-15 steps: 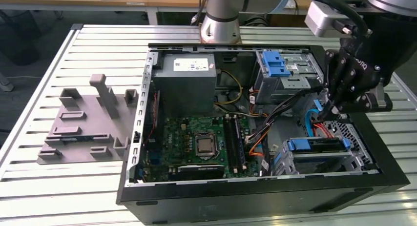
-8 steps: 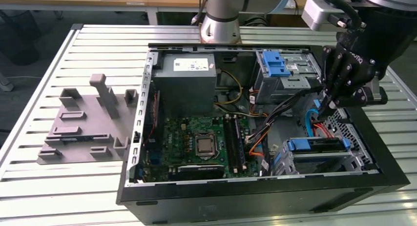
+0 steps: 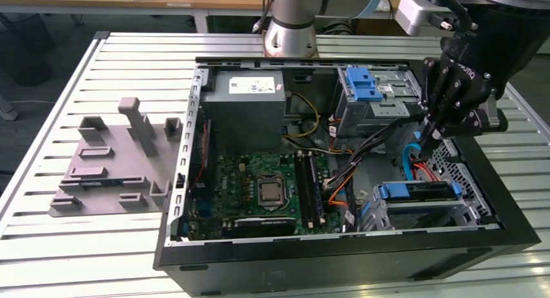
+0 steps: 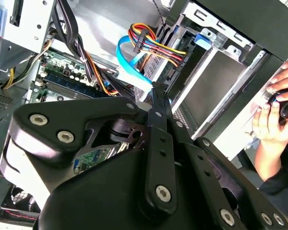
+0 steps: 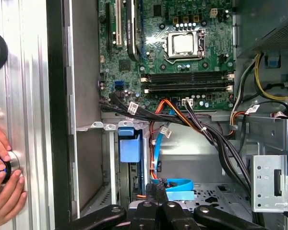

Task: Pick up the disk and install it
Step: 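Insert the second disk wire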

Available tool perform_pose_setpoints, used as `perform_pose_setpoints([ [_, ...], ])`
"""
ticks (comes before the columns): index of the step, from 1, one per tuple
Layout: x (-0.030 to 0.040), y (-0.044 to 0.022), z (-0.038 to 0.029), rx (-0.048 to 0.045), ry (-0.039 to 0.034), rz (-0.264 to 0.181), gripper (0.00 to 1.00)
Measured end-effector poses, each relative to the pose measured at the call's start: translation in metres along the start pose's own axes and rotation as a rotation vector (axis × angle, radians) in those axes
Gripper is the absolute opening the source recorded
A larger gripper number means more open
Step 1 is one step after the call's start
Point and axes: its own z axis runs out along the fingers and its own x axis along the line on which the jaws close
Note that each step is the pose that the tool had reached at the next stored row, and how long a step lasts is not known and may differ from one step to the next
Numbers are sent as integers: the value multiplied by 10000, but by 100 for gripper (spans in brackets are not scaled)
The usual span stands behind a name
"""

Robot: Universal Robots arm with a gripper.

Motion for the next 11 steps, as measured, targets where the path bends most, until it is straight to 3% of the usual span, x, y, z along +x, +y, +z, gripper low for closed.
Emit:
perform_pose_setpoints([
  [6,-5,0,0,2,28,0,11],
  [7,-8,0,2,2,30,-1,18],
  [11,-15,1,14,1,33,0,18],
])
